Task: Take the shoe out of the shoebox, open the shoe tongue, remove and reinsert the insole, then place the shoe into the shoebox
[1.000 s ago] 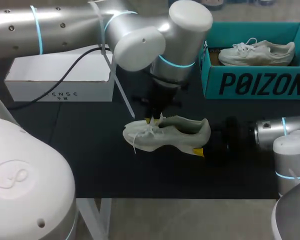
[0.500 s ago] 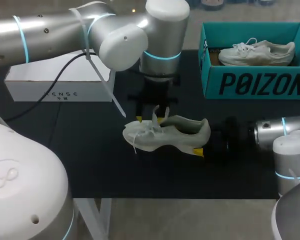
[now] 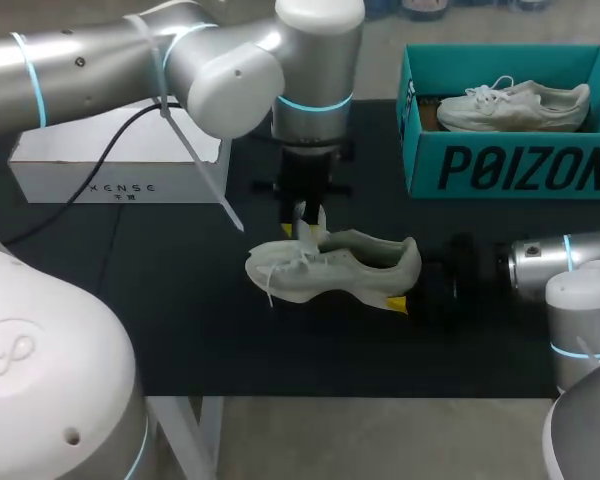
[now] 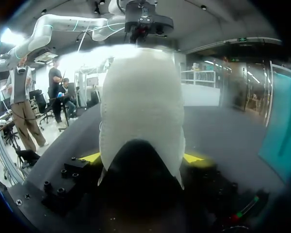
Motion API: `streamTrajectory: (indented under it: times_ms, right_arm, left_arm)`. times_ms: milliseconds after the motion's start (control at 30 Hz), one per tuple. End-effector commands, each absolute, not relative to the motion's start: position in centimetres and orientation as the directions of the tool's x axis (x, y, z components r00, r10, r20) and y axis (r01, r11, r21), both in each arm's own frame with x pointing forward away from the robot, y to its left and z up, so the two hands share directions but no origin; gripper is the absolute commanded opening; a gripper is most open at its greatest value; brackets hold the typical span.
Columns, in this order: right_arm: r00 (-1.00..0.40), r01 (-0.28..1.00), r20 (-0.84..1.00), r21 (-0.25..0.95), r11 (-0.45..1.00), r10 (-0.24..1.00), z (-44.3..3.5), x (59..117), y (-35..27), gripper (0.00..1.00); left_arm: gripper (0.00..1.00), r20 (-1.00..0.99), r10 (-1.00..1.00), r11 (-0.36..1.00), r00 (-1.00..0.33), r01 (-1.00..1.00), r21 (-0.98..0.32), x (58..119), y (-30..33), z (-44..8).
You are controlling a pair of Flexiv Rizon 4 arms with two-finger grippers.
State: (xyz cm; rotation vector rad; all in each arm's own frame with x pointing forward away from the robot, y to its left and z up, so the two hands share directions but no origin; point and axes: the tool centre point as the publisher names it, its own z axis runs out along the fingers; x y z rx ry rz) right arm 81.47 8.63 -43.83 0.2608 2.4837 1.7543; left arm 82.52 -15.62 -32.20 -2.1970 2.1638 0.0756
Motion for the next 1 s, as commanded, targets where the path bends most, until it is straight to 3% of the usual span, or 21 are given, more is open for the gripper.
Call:
streamTrajectory:
  times_ms: [33, 367, 400, 467, 700, 867, 1000]
  right_arm:
    - [-0.981, 0.089, 0.026, 0.941, 0.327, 0.192, -44.4, 81.4, 8.8, 0.0]
    - [-0.981, 0.089, 0.026, 0.941, 0.327, 0.192, -44.4, 81.4, 8.8, 0.0]
    - [-0.981, 0.089, 0.026, 0.941, 0.327, 0.192, -44.4, 81.4, 8.8, 0.0]
    - [-0.981, 0.089, 0.026, 0.941, 0.327, 0.192, -44.4, 81.4, 8.8, 0.0]
    - [-0.981, 0.089, 0.026, 0.941, 0.327, 0.192, -44.4, 81.4, 8.8, 0.0]
    - [-0.981, 0.089, 0.026, 0.941, 0.327, 0.192, -44.4, 81.4, 8.8, 0.0]
    - [-0.981, 0.089, 0.026, 0.941, 0.327, 0.192, -44.4, 81.4, 8.8, 0.0]
  left_arm:
    - [0.0, -0.065, -0.998, -0.028, 0.029, -0.999, -0.016, 82.0, -14.3, -32.0]
    - [0.0, -0.047, -0.997, -0.064, 0.061, -0.996, 0.062, 81.1, -12.5, -34.0]
    - [0.04, -0.044, -0.997, -0.064, 0.061, -0.996, 0.063, 81.1, -12.5, -34.0]
    - [1.0, -0.042, -0.997, -0.06, 0.057, -0.996, 0.067, 81.2, -12.7, -33.9]
    - [1.0, -0.019, -0.999, 0.047, -0.046, -0.998, -0.048, 81.7, -13.2, -30.8]
    - [1.0, -0.192, -0.888, 0.446, -0.418, -0.885, -0.133, 81.5, -15.2, -27.0]
    - [1.0, -0.297, -0.621, 0.781, -0.725, -0.601, -0.166, 80.3, -16.0, -24.0]
